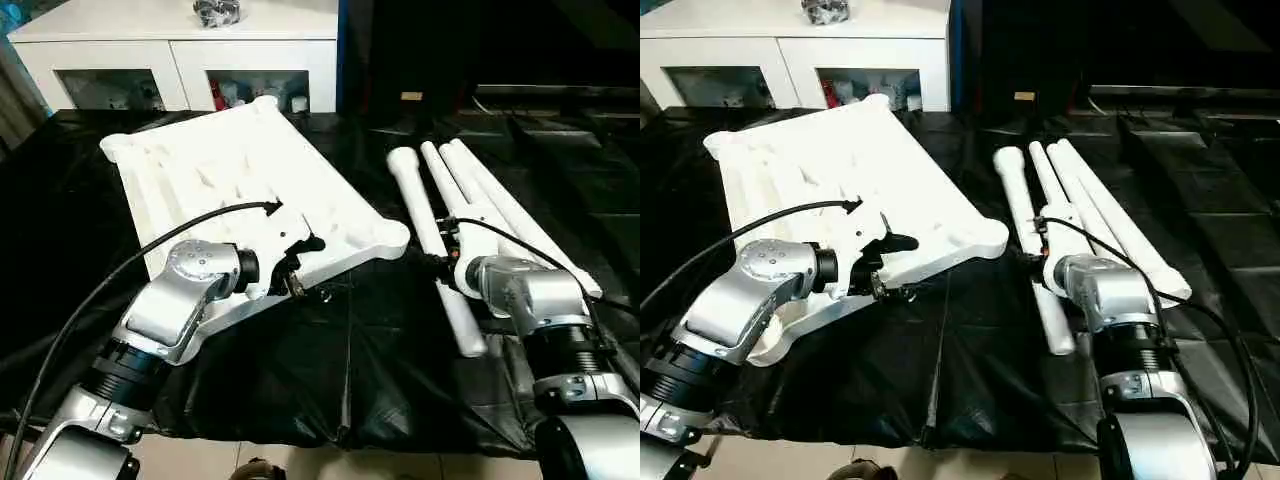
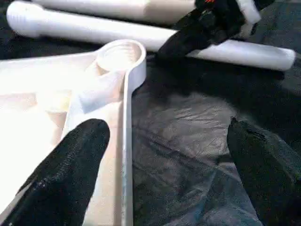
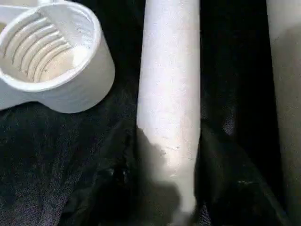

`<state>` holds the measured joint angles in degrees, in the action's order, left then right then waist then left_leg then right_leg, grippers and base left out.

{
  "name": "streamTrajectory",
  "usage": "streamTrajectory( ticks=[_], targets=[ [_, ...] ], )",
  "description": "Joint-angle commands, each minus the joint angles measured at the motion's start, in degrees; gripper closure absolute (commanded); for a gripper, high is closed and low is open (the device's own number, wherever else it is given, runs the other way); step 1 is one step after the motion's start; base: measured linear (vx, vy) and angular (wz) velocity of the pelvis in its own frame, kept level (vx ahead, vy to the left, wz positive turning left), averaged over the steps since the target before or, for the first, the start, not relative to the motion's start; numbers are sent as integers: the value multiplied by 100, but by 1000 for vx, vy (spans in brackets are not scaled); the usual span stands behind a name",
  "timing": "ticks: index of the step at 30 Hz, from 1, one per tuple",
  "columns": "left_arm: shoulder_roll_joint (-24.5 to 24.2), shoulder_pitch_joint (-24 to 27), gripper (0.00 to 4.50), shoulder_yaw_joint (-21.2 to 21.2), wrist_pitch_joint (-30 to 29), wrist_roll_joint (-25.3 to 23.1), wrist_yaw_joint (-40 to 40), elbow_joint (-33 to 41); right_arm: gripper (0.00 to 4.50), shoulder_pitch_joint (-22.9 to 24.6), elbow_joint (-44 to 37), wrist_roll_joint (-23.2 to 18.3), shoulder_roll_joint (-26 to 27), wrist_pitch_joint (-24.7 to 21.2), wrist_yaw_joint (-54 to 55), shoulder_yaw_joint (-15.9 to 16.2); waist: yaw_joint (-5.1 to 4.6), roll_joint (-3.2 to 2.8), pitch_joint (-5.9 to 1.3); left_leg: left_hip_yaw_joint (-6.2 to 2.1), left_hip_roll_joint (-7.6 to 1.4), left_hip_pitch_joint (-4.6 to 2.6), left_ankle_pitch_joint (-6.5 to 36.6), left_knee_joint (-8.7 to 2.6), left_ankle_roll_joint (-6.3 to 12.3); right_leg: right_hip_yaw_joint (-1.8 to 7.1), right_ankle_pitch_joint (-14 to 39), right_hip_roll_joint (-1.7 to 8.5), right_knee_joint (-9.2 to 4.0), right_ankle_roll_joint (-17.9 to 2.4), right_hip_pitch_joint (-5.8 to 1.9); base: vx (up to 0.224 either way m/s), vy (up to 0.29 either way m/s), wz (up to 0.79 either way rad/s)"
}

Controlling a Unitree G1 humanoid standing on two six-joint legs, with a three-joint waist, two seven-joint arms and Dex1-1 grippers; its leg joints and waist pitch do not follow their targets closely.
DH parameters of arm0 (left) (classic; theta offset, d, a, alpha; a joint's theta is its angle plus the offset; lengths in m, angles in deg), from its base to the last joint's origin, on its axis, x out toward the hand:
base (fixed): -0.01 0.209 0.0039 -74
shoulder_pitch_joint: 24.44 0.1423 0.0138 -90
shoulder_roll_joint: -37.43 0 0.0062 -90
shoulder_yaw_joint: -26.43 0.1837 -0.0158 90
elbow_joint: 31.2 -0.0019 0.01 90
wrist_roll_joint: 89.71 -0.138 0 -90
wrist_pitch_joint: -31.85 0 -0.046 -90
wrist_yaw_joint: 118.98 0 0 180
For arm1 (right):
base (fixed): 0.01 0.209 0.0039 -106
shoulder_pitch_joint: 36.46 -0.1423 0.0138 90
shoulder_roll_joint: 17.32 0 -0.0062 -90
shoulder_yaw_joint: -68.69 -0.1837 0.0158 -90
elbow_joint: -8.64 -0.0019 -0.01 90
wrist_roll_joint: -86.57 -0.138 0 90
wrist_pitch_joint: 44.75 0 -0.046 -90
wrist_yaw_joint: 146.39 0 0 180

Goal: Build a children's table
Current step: Insert table leg to table base

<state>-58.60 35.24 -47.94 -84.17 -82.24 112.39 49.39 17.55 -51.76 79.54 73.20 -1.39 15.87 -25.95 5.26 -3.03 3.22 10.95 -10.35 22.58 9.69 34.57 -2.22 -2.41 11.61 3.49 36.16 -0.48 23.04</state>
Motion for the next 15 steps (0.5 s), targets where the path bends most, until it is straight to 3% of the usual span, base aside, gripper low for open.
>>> streamTrajectory(
  ticks=[1, 2, 4, 7, 9, 11, 13, 15],
  targets=[
    [18, -141, 0, -161, -116, 33, -108, -60, 293, 14, 210, -89, 61, -27, 36, -101, 21, 103, -450, -108, -217, -132, 589, -324, -18, 231, 522, 419, -390, -1185, -292, 0, 0, 0],
    [35, -147, 0, -209, -179, 77, -114, -47, 296, 17, 237, -95, 71, 38, 57, -128, 21, 129, -454, -104, -212, -125, 558, -322, -8, 232, 480, 424, -384, -1191, -299, 0, 0, 0],
    [97, -176, 0, -347, -329, 211, -159, -33, 298, 1, 277, -152, 93, 86, 93, -217, 27, 108, -452, -105, -218, -137, 568, -322, -9, 231, 497, 430, -387, -1209, -287, 0, 0, 0],
    [285, -291, 0, -657, -600, 461, -407, -110, 300, -20, 208, -250, 124, 245, 138, -379, 23, 146, -447, -95, -209, -137, 634, -325, -23, 228, 550, 425, -397, -1238, -295, 0, 0, 0],
    [518, -505, 0, -1053, -845, 722, -744, -304, 301, -53, 38, -382, 150, 288, 179, -576, 40, 197, -446, -91, -194, -125, 581, -320, 26, 227, 518, 429, -398, -1250, -309, 0, 0, 0],
    [844, -843, 0, -1639, -1235, 1150, -1204, -575, 301, -99, -251, -546, 200, 477, 174, -769, 60, 202, -450, -85, -199, -141, 575, -312, 33, 223, 522, 431, -394, -1268, -303, 0, 0, 0],
    [990, -999, 0, -1893, -1408, 1309, -1436, -734, 301, -123, -420, -679, 255, 565, 121, -871, 89, 243, -453, -91, -198, -122, 483, -307, 113, 222, 432, 435, -384, -1256, -310, 0, 0, 0],
    [1048, -1066, 0, -1994, -1485, 1363, -1536, -818, 301, -138, -492, -744, 284, 585, 100, -915, 105, 232, -459, -103, -192, -111, 364, -300, 207, 217, 349, 439, -369, -1215, -313, 0, 0, 0]
  ],
)
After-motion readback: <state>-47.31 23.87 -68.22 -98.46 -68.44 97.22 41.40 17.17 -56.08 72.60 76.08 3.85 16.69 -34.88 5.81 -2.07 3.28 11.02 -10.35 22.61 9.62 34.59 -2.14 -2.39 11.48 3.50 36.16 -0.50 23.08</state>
